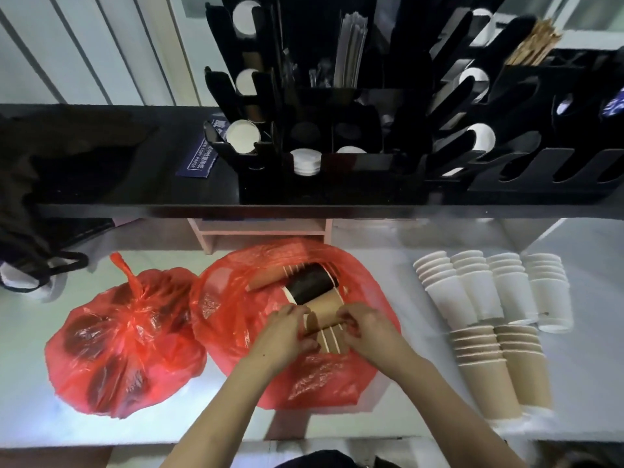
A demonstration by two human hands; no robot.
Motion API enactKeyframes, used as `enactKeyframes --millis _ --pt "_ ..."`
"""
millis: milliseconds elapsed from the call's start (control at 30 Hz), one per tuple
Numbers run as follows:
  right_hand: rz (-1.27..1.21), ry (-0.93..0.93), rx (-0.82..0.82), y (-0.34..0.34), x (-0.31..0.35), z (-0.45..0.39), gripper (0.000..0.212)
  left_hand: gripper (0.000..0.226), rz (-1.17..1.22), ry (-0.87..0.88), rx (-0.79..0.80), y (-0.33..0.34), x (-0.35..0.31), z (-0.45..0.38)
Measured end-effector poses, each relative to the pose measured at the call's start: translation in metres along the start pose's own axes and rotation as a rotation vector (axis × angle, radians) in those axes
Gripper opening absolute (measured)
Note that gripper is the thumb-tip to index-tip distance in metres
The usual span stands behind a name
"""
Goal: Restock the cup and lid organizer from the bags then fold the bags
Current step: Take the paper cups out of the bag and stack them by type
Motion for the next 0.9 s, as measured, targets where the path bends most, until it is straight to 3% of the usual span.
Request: enactKeyframes --millis 100,167,467,600,800,900 --pt "0.059 0.041 -0.054 0.0 -0.007 0.005 0.03 0.033 0.022 0.078 -0.096 0.003 -0.007 -0.014" --pt "0.084 0.072 -0.069 -0.001 -0.011 0.007 0.024 0.027 0.037 0.092 -0.111 0.006 -0.01 -0.022" --pt "0.199 0.136 -0.072 -0.004 -0.022 0.008 0.022 0.062 -0.09 -0.005 -0.03 0.02 -0.012 -0.037" --pt "0.188 0.167 -0.076 -0.006 -0.031 0.011 0.03 0.062 -0.081 -0.008 -0.027 0.021 -0.011 -0.039" --pt "0.188 0.163 -0.079 -0.002 -0.027 0.006 0.025 0.064 -0.151 -0.019 0.002 0.021 -0.006 -0.034" --pt "0.065 0.102 -0.132 -0.001 -0.019 -0.002 0.019 0.065 -0.21 -0.035 0.024 0.016 -0.004 -0.028"
Point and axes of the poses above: each hand's wrist, its own z-axis away from the middle knuckle, its own y-axis out of the palm, x = y × z, the point moved 3 cm from there along -z, towards the middle knuckle, and after that the axes turned 4 degrees about -z, right-handed, at the moved point
